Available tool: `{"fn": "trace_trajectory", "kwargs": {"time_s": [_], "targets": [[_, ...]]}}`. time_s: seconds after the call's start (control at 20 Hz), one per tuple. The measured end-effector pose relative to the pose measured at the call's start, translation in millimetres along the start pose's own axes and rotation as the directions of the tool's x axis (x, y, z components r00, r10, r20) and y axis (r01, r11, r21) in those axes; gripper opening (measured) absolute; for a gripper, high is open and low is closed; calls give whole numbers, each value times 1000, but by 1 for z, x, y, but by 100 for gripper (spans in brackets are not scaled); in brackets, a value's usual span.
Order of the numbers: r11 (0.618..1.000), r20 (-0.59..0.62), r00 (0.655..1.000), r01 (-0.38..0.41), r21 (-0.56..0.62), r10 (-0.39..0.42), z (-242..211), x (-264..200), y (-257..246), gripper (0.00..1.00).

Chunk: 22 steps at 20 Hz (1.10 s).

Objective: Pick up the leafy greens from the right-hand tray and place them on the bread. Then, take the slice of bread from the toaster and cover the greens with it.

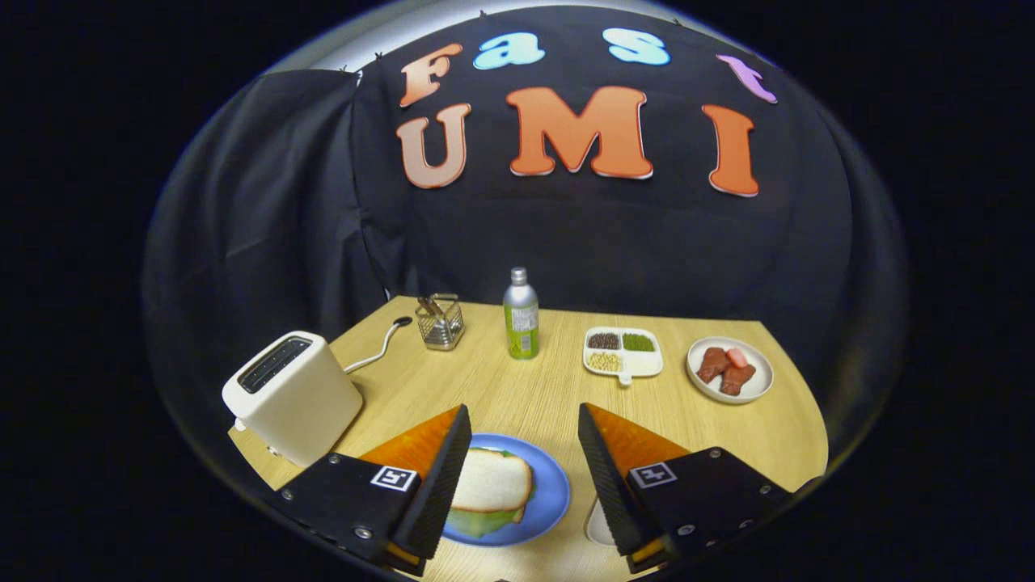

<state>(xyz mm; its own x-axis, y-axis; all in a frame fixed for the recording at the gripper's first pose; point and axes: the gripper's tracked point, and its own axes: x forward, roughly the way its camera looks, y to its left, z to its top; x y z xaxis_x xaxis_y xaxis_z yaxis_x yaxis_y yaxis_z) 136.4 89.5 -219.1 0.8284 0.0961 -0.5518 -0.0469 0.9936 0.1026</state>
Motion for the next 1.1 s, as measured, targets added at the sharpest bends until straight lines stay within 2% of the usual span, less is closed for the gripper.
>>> {"fn": "trace_trajectory", "kwargs": {"time_s": [0.2, 0.5, 0.75, 1.1], "targets": [[998, 180, 983, 32, -62, -21, 48, -45, -2, 87], [995, 372, 928, 40, -93, -2, 93, -117, 6, 97], [991, 451, 890, 108, -80, -60, 104, -165, -9, 99], [983, 517, 846, 177, -45, -129, 88, -192, -26, 99]]}}
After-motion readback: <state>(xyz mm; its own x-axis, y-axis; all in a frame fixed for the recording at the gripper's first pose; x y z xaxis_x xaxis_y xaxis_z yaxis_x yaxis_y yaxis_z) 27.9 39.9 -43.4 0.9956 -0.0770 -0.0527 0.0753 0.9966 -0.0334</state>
